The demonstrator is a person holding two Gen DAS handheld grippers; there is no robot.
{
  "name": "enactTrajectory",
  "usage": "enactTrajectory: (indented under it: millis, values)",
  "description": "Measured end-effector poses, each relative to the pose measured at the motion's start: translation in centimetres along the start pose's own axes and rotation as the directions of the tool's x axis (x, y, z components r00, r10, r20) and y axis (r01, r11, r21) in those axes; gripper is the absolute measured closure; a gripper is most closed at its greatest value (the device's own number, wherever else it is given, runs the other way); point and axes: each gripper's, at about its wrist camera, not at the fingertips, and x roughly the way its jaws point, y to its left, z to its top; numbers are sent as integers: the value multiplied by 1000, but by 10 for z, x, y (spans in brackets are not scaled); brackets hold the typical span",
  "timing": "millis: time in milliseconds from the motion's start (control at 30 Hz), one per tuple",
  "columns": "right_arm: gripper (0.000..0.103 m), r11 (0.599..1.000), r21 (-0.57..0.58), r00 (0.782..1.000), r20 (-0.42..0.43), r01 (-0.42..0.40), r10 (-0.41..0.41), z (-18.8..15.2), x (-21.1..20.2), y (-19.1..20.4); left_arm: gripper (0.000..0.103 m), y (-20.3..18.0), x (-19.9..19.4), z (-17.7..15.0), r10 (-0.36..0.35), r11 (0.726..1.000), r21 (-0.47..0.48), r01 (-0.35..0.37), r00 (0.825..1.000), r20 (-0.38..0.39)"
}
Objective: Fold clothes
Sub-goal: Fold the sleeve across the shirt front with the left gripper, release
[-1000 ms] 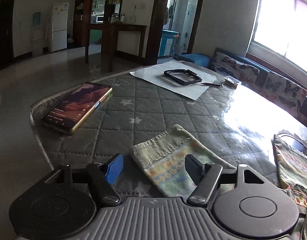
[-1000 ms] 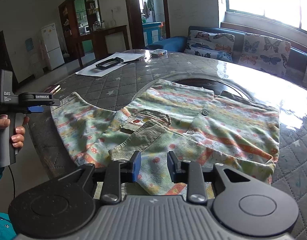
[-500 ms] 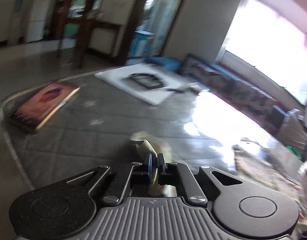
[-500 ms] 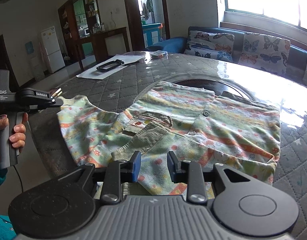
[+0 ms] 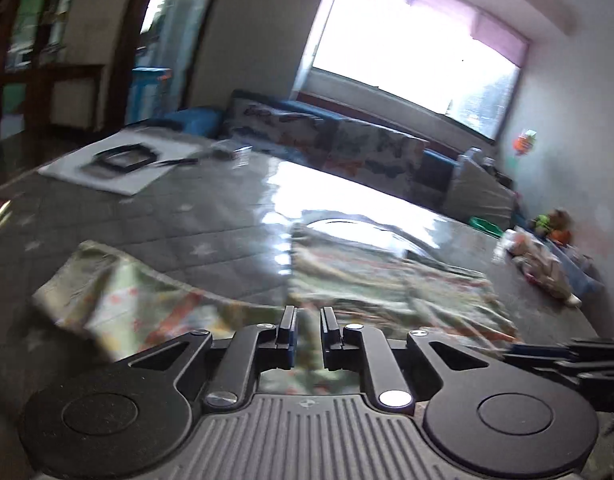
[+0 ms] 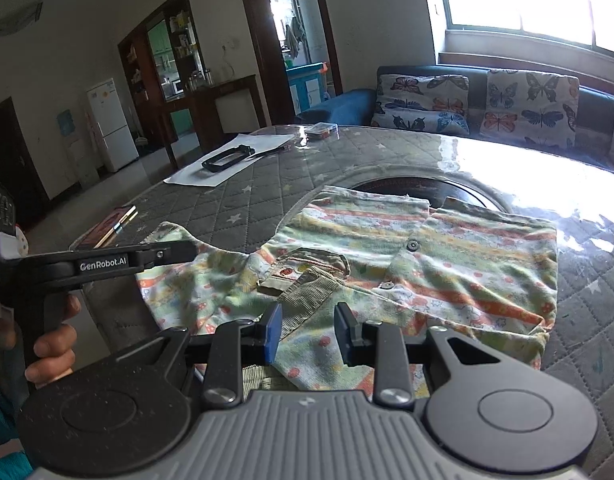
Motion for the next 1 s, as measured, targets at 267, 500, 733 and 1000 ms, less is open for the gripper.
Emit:
enactTrajectory:
  millis: [267, 500, 733, 1000]
  values:
    - [75, 1000, -4, 1000, -20, -7, 7, -2, 9, 2, 59, 80, -12, 6, 408, 907, -150, -393, 909, 84]
    - [75, 1000, -18, 999, -33, -5, 5, -3, 14, 7, 57, 124, 8, 11, 450, 856, -274, -439, 893, -24]
    - [75, 1000, -21, 999, -40, 7, -8, -4, 13, 7, 89, 126, 18, 10, 380, 887, -273, -373, 925, -27]
    - [75, 1000, -6, 1000, -27, -4, 4, -2, 12, 6, 95, 99, -4, 24, 174, 948, -284, -144, 981, 83]
